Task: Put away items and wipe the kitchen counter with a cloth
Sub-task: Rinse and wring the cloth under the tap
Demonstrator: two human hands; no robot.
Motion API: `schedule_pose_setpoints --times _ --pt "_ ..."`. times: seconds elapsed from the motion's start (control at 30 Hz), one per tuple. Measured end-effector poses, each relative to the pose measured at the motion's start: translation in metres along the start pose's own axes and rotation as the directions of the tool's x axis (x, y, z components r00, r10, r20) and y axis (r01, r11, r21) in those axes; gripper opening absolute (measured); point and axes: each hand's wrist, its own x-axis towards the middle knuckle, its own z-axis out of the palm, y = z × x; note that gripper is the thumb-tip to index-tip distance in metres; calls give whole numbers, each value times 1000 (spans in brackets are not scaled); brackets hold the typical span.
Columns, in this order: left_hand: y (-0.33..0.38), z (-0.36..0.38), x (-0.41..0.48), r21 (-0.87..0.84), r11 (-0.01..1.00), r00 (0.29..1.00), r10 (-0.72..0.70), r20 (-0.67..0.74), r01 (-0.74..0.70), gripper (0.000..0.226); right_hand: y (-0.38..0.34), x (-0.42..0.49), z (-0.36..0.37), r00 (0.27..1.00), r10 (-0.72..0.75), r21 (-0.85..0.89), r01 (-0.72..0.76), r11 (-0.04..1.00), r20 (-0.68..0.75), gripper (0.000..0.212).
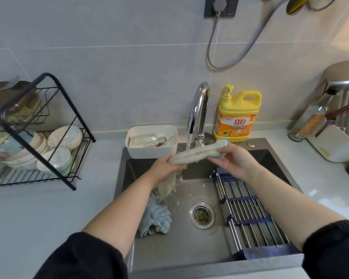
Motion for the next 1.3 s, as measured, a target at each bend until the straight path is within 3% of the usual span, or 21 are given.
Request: schedule_pose_setpoints --times 0.1,0.17,0.2,0.33,0.43,0.57,0.67,0.8,0.87,0.93,1.0,1.03,1.07,1.2,1.3 --pt "8 -5 6 -312 950 994 52 92 -21 70 40 10 -28 986 155 125 -146 981 -59 31" --pt "16 0 7 -432 901 990 99 100 -47 98 67 16 -34 968 248 104 -243 965 -41 26" --pt "22 4 7 -475 879 987 114 109 -49 101 79 20 -34 958 284 79 -280 957 -47 22" --pt "38 8 10 -542 840 971 140 193 -14 81 100 40 -23 940 340 34 -339 940 -29 37" --pt "47 13 10 -535 843 952 126 278 44 64 100 56 -13 871 410 232 -472 850 269 62" --pt "51 8 17 -444 893 938 95 333 68 31 102 59 -12 749 417 97 -534 840 515 95" --pt "47 2 23 -333 942 934 88 347 35 17 105 57 -18 707 376 -89 -408 909 598 81" --pt "38 9 32 -435 896 980 -3 198 91 8 93 54 -5 774 460 -393 -296 870 436 65" --pt "32 16 38 -470 871 989 -103 110 144 6 89 46 10 874 427 -628 -201 752 232 50" --pt "27 24 43 -465 867 978 -209 -16 178 10 93 49 19 964 266 -832 -136 538 15 37" --pt "25 32 45 -480 854 948 -294 -124 202 13 96 55 21 993 118 -986 -1 166 19 42" --pt "24 36 46 -495 842 928 -334 -165 215 15 97 58 23 989 125 -997 77 -30 73 44" --pt "23 39 46 -509 829 907 -373 -197 230 17 98 58 24 988 118 -981 118 -156 100 42" --pt "20 46 49 -607 760 843 -470 -261 235 14 95 48 23 997 -79 -966 0 -257 21 24" --pt "16 51 48 -662 704 797 -542 -266 257 13 91 43 19 987 -125 -868 27 -496 102 23"
